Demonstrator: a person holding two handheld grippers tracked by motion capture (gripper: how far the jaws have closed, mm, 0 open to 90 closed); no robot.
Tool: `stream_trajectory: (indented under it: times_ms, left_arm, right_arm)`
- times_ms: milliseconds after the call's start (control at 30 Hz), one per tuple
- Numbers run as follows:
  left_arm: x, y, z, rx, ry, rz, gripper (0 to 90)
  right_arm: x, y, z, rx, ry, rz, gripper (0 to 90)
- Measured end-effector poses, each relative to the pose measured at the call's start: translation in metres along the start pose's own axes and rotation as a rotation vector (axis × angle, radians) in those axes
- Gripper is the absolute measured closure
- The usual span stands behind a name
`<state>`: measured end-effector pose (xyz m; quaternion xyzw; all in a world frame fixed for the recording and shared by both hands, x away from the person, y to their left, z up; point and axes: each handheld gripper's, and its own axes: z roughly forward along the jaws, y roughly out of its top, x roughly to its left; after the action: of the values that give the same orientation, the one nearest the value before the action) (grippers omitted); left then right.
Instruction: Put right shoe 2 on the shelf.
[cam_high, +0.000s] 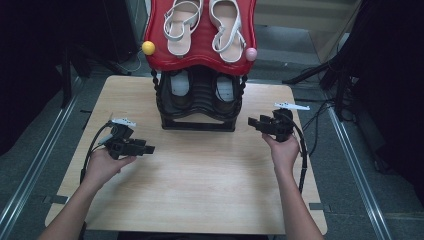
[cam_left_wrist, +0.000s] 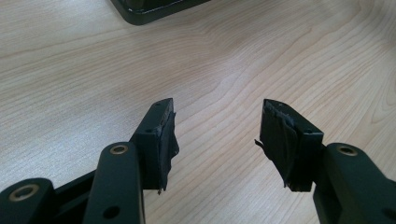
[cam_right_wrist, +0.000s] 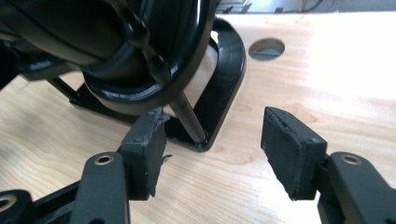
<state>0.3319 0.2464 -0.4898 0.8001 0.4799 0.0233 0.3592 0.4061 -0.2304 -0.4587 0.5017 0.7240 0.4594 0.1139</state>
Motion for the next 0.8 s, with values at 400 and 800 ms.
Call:
stream_trajectory:
  times_ms: [400,800]
  left_arm:
    - [-0.001,0.0,0.002,0.001,0.0,0.014,45.3]
    - [-0.001,0.0,0.004,0.004,0.004,0.02,45.1]
  right_arm:
    - [-0.004,-0.014,0.011,0.0,-0.008,0.016,40.4]
    - [-0.005,-0.019,0.013,0.001,-0.014,0.024,40.3]
